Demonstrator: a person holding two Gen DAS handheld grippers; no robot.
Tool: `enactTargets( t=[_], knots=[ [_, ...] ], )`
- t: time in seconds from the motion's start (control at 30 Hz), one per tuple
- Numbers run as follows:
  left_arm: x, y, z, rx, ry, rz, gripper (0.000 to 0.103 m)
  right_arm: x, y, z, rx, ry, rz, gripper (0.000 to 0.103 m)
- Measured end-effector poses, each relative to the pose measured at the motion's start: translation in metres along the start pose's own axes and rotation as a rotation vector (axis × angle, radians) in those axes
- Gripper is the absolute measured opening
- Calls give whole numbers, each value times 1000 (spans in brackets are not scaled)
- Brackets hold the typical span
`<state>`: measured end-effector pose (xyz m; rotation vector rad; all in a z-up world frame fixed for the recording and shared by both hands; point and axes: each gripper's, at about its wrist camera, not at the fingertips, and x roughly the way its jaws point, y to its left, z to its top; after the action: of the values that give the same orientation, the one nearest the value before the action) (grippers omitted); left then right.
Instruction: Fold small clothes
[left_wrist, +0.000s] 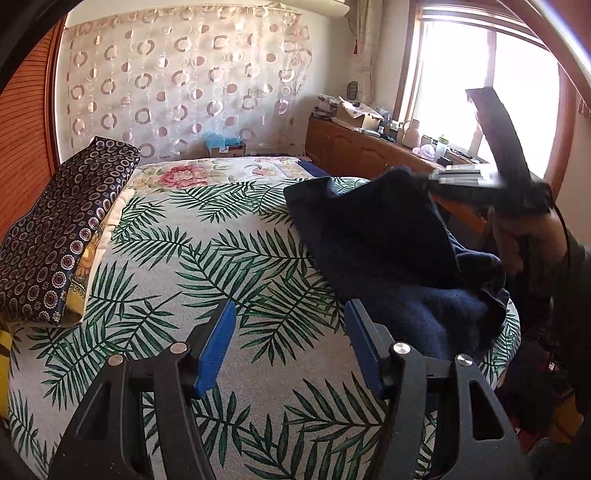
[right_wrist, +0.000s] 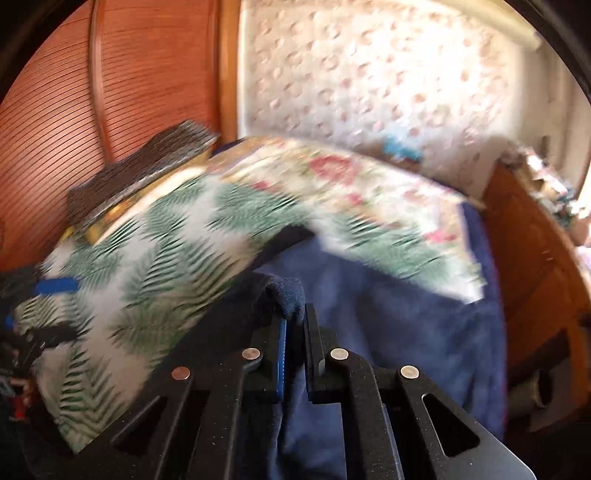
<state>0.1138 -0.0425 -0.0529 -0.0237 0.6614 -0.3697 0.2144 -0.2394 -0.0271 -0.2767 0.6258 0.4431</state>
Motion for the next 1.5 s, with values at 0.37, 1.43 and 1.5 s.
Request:
enactTargets(
  t=[0.37, 1.43, 1.5],
  knots=[
    [6, -8, -4, 16, 24, -8, 62, 32, -88, 27, 115, 46, -248, 7],
    [18, -42, -7, 86, 60, -48, 62, -67, -13, -107, 182, 21, -75, 37],
    [19, -46, -8, 93, 65, -53, 62, -73, -11, -112, 172, 28, -85, 37]
  ],
)
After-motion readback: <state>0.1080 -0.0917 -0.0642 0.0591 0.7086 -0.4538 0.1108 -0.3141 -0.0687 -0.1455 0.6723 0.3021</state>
